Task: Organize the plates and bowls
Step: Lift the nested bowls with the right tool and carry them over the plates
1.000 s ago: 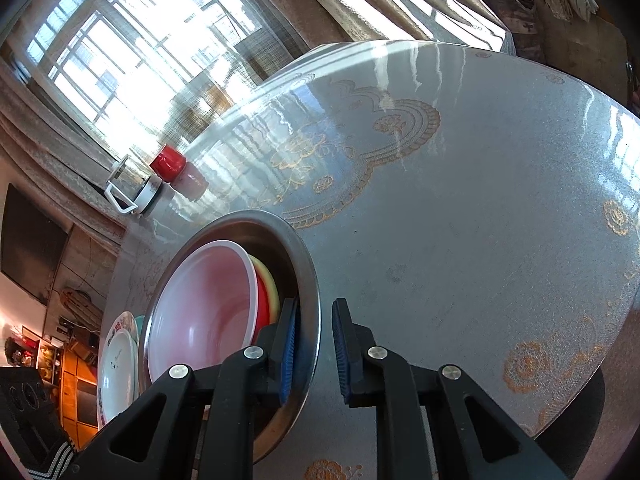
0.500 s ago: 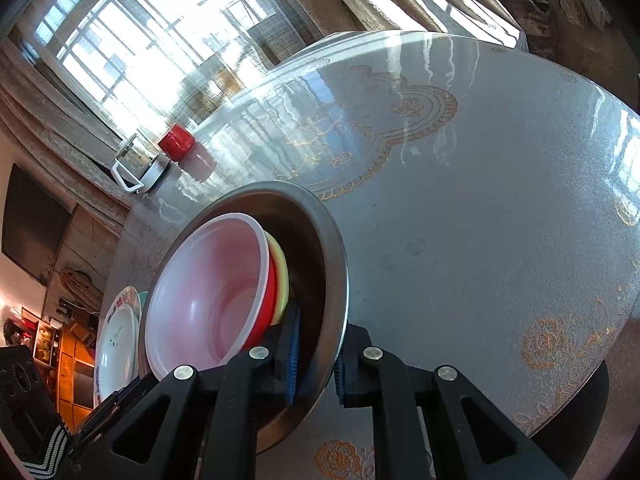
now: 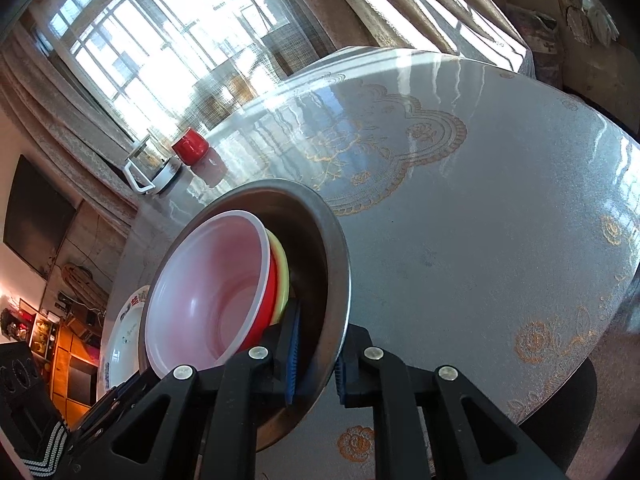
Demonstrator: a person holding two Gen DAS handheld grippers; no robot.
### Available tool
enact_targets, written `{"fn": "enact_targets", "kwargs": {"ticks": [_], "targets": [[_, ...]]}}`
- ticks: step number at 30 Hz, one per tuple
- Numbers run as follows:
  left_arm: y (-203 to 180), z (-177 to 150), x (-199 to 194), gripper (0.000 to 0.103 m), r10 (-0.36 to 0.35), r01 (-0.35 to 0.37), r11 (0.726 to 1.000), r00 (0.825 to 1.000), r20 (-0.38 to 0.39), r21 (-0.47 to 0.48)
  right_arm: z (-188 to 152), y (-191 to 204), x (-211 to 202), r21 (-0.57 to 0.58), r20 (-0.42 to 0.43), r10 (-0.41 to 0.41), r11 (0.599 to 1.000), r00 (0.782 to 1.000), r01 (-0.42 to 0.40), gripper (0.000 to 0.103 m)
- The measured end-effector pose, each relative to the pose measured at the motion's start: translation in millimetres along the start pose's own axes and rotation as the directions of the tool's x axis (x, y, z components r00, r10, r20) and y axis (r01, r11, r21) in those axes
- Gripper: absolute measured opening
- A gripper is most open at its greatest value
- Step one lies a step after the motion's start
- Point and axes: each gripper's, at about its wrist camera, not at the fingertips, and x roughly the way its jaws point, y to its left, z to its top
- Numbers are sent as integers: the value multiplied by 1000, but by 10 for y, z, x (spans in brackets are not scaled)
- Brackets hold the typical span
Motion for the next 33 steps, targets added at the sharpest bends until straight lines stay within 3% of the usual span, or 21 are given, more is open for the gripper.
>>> {"fn": "enact_targets", "kwargs": {"ticks": [15, 24, 33], "targets": [[377, 30, -548, 30, 91, -84, 994, 991, 102, -72, 51, 716, 78, -120, -20, 77, 990, 997, -79, 14], [755, -61, -922, 30, 188, -167, 975, 971, 148, -144, -63, 1272, 271, -208, -78, 148, 965, 986, -161, 15], [1105, -267, -1169, 31, 274, -240, 946, 951, 143, -219, -260, 1693, 555, -261, -171, 182, 939, 968, -223, 16]]}}
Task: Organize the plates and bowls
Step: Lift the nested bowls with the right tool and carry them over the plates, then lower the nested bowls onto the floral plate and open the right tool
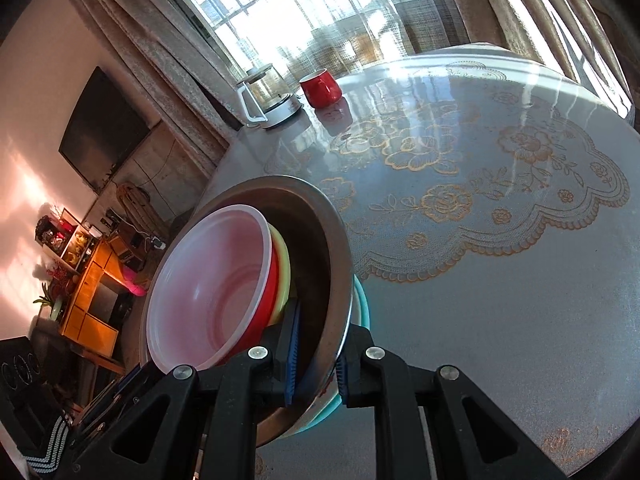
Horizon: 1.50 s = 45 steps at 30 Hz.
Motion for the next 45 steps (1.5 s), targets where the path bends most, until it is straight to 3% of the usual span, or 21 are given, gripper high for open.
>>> {"fn": "enact_targets", "kwargs": {"ticks": [8, 24, 35, 40, 45], "targets": [[199, -81, -24, 31, 38, -38, 999, 999, -9, -34, -66, 147, 230, -21, -56, 10, 1000, 998, -11, 17], [225, -139, 160, 31, 61, -62, 998, 997, -45, -31, -196, 42, 330, 4, -94, -21, 1000, 995, 21, 17], [247, -162, 187, 31, 91, -91, 996, 995, -37, -18, -228, 44, 299, -11, -84, -10, 1000, 996, 9, 18], [218, -166, 182, 31, 104, -104, 995, 994, -29, 0, -232, 41, 188, -20, -71, -21, 1000, 997, 20, 25], [219, -165, 190, 31, 113, -113, 994, 993, -29, 5, -262, 71, 104, -68, -37, -48, 997, 998, 45, 21]]}}
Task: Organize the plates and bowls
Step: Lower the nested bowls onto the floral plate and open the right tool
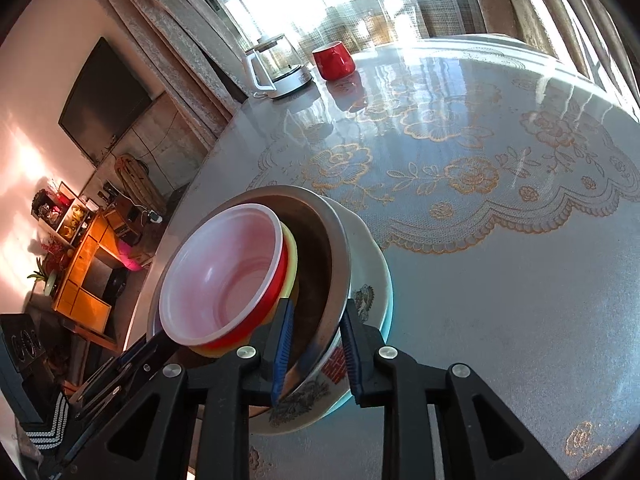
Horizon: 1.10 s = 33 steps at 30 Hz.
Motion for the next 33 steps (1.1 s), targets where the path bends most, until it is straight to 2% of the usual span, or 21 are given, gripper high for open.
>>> {"fn": "enact_targets", "kwargs": {"ticks": [4, 10, 17, 33], "targets": [[-10, 8, 9, 31, 16, -16, 1000, 1000, -1, 6, -20, 26, 31, -18, 12, -16, 1000, 1000, 16, 19], [-37, -3, -9, 35, 37, -37, 999, 999, -2, 26, -27, -27, 35, 2, 15, 21, 1000, 1000, -21, 20], [-83, -62, -69, 49, 58, -58, 996, 998, 10, 62, -97, -31, -48, -16, 50, 13, 1000, 999, -12, 25], [-54, -133, -210, 57, 74, -76, 995, 996, 39, 65, -165, -27, -128, -24, 65, 27, 999, 998, -26, 27]]}}
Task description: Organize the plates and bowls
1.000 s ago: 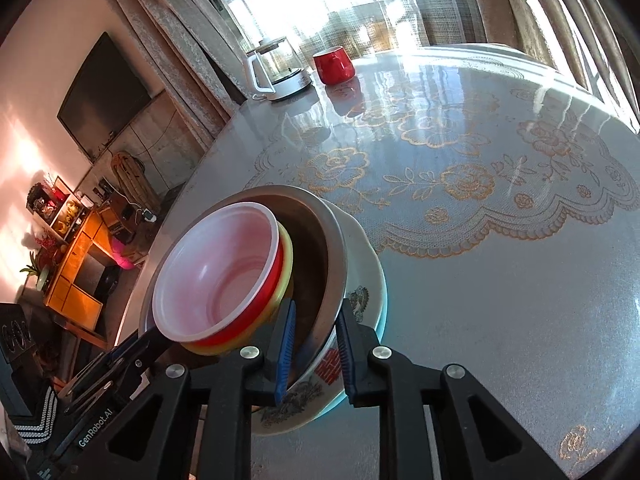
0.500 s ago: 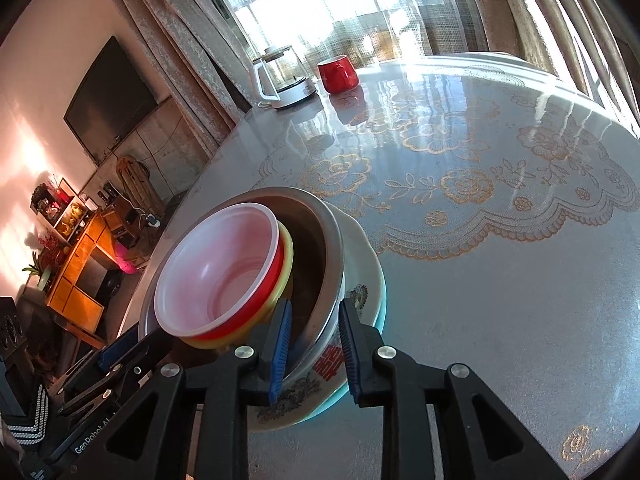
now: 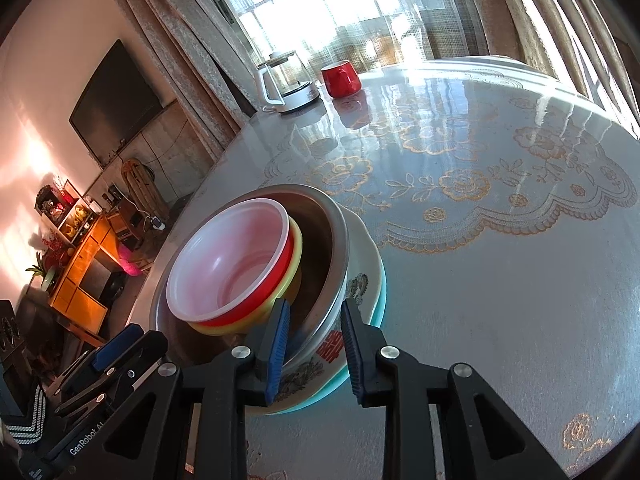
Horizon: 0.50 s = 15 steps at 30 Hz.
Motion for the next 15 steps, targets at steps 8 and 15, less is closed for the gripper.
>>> {"fn": "enact_targets", "kwargs": {"ticks": [8, 15], "targets": [[28, -89, -108, 67, 12, -12, 1000, 1000, -5, 25, -92, 27, -83, -46, 27, 46, 998, 999, -45, 28], [27, -349, -238, 92, 56, -59, 995, 998, 36, 86, -340, 52, -332, -134, 150, -13, 991, 989, 33, 32]]}}
